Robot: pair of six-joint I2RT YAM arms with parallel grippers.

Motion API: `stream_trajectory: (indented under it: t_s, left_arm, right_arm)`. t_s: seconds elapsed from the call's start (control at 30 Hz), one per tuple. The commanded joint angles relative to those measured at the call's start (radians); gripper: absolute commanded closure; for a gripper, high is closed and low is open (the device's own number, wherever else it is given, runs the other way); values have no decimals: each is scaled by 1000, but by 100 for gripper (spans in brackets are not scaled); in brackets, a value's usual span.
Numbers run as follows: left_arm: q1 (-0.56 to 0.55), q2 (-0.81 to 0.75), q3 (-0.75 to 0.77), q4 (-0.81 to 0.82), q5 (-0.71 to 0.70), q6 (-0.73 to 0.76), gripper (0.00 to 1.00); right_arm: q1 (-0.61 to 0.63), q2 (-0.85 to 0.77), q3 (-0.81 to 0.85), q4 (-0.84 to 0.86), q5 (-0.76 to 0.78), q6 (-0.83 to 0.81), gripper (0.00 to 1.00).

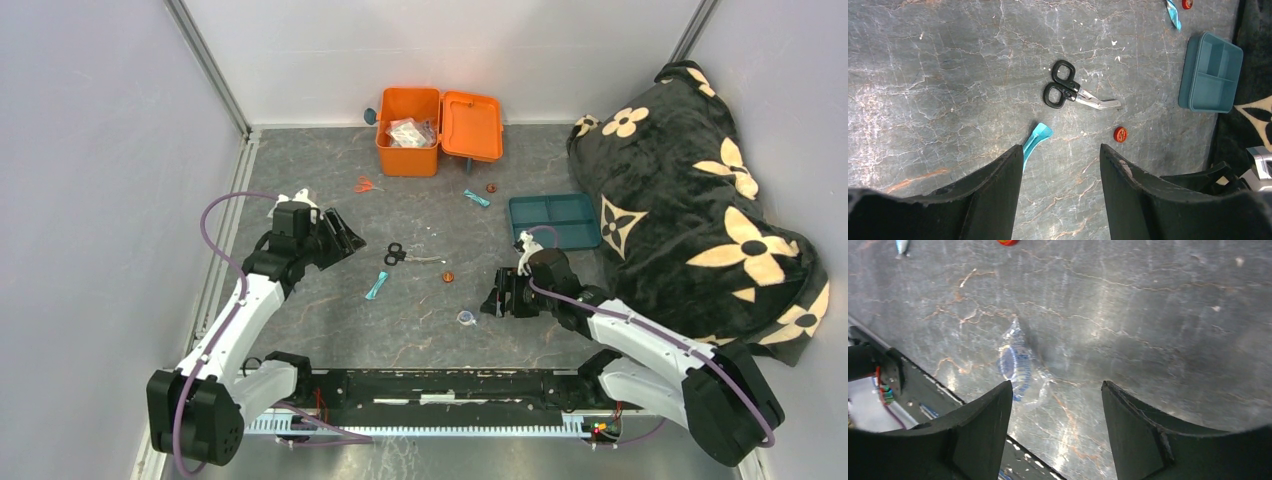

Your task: Organize the medicine kit

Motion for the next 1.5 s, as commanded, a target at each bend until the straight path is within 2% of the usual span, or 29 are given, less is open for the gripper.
stream_trajectory:
  t_s: [0.0,0.37,0.5,0.77,1.07,1.23,1.37,1.47]
  left_arm:
    - [-3,-14,36,28,19,58,36]
    - [-3,-27,13,26,15,49,36]
    - [-3,-22,16,27,17,50,37]
    - [-3,-15,9,26,16,47,38]
    - [-4,-12,3,27,12,50,38]
    - [-3,-15,-3,27,10,52,38]
    - [-3,-17,-7,27,7,51,39]
    - [-3,-19,-5,26,5,50,39]
  right_arm:
    - [8,30,-20,180,-104,81,27]
    - [24,114,-34,227,-162,68,29]
    - [26,131,-39,237,-176,68,34]
    - [27,146,-38,237,-163,57,53]
    - [27,147,-46,264,-156,66,68]
    - [27,107,-13,199,-100,41,89]
    - [28,74,36,130,-52,7,100]
    - [26,51,71,120,-22,-6,100]
